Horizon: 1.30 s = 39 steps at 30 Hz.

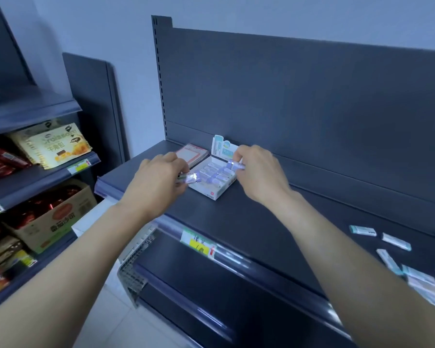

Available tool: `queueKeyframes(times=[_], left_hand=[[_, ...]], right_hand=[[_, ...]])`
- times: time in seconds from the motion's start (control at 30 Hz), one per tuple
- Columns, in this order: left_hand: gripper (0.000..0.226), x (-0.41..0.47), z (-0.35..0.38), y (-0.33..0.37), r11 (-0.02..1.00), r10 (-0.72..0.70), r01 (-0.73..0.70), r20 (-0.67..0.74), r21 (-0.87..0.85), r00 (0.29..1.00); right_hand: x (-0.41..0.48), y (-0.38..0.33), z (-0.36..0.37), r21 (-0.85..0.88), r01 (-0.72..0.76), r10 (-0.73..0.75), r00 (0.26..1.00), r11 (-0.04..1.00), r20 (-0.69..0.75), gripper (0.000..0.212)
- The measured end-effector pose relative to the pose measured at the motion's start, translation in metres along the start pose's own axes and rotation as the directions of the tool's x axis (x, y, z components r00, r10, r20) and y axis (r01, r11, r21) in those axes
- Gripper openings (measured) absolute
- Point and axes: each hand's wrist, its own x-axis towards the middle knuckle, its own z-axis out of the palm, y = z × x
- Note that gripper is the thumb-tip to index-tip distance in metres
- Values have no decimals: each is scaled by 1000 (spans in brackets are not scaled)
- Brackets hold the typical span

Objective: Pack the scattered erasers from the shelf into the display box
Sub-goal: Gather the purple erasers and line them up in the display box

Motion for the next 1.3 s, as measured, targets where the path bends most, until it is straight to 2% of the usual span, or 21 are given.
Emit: queueKeyframes(times=[0.1,0.23,0.37,0.47,0.6,0.8,0.97,1.1,1.3], left_hand=[[13,31,13,-15,1000,13,-14,39,15,999],[16,69,32,-32,999,21,-24,78,33,997],[18,99,53,-44,999,46,-45,121,-14,992],[19,116,72,-55,994,108,-100,207,-52,972],[24,137,104,-71,974,227,-205,368,-97,902],[27,164,136,-90,884,461,-438,457,-162,760],[26,174,156,-104,803,581,-542,525,-247,622],[22,175,169,-111,793,606,-521,492,-315,625],[24,173,174,-111,754,646,-608,450,-250,617]], right_hand=[[35,5,12,36,-26,25,1000,999,13,29],[74,12,27,1,-46,46,997,999,62,29],[101,16,41,-35,-67,69,995,997,78,30],[114,18,55,-57,-103,110,984,993,137,30],[127,17,80,-110,-171,190,963,979,193,29],[138,7,106,-162,-377,408,877,912,255,30],[141,-5,119,-203,-512,549,801,835,241,35],[141,-14,126,-191,-573,604,751,797,266,30],[143,-19,137,-290,-570,638,713,769,290,27]])
